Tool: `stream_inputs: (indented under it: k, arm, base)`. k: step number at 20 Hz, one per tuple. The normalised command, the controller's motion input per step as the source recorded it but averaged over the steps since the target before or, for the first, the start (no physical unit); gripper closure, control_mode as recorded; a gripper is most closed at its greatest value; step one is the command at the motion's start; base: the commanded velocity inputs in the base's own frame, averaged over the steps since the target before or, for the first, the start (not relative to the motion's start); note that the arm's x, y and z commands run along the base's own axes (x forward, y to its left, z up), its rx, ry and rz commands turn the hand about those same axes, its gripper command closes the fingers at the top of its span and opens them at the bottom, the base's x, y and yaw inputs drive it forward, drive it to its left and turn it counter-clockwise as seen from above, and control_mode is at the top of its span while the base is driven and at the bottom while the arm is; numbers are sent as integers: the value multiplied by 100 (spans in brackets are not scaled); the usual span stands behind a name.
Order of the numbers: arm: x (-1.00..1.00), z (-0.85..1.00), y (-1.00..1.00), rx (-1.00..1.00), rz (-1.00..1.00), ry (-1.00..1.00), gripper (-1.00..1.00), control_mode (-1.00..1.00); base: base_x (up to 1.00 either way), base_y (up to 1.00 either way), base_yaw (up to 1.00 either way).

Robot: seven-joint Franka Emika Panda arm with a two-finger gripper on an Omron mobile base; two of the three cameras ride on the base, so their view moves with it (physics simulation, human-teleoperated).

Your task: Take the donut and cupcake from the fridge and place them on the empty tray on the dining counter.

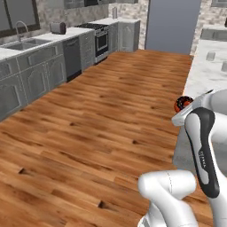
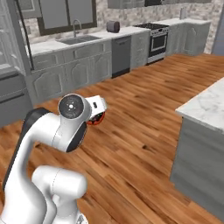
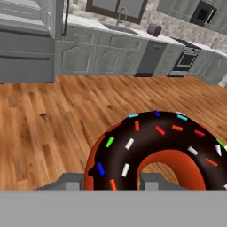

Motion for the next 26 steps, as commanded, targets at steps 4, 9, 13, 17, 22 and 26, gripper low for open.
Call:
stream_inputs:
  k: [4, 9, 13, 17, 22, 26]
  arm:
    - [0, 0, 0, 0, 0, 0, 100, 100]
    - [0, 0, 0, 0, 0, 0, 100, 100]
    - [0, 0, 0, 0, 0, 0, 100, 100]
    - [0, 0, 0, 0, 0, 0, 100, 100]
    - [0, 0, 0, 0, 0, 0, 100, 100]
    - [0, 0, 0, 0, 0, 0, 100, 100]
  base:
    - [-18, -100, -10]
    - [-40, -100, -11]
    - [-47, -100, -12]
    - [-36, -100, -13]
    - [-28, -100, -10]
    - [-17, -100, -10]
